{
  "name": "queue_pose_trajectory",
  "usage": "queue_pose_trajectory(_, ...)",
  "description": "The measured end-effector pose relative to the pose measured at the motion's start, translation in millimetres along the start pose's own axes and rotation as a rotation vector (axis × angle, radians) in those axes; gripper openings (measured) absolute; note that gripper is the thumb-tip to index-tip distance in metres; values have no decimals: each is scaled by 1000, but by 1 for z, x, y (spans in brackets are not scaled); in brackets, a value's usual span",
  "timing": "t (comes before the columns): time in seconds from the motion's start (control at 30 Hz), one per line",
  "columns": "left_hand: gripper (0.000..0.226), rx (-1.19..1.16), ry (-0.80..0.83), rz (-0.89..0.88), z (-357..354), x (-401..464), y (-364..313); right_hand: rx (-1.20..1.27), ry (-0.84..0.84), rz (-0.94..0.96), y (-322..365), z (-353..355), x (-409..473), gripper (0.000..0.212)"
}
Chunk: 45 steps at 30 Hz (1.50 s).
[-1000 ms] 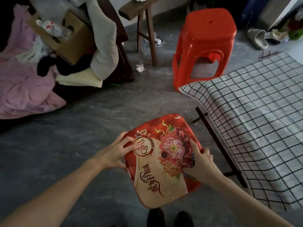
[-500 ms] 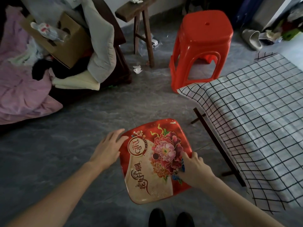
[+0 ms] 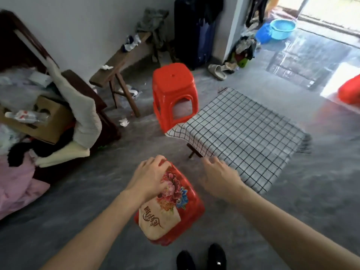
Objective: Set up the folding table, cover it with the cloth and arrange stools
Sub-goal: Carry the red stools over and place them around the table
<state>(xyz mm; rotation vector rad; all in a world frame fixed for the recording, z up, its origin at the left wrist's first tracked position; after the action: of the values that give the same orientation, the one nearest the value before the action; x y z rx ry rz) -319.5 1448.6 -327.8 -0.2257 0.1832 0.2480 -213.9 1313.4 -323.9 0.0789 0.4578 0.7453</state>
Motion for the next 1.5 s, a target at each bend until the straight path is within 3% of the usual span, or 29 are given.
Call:
queue_pose_trajectory(0.33, 51, 122, -51, -344, 112, 25, -255, 103, -253, -342, -175, 122, -182, 56)
queue_pose_trajectory(0.67, 51, 262, -89, -797, 123, 15, -562, 110, -467, -716, -391, 188, -412, 61)
queue_pose_trajectory(0.87, 49, 216, -99, -1056, 104, -21, -750, 148, -536, -959, -500, 181, -566, 63)
queue_pose_trajectory(1.03, 50, 255, -61, -1224, 78, -53, -869, 209, -550, -1153, -555, 157, -660, 61)
queue_pose_trajectory(1.5, 57, 385, -2, -1660, 13, -79, -1082, 420, -543, -1510, -676, 109, -776, 62)
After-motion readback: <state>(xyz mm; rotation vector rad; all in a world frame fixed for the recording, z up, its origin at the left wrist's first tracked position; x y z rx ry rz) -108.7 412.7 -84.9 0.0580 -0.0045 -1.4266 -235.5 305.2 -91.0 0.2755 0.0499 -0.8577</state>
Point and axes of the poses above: each hand's wrist, its own x-axis towards the middle knuckle, its own z-axis out of the back of the hand, y = z × x, the point moved 10 cm from there along x, towards the middle knuckle, and after that the axes turned 5 degrees about -z, right-handed, at the moved point
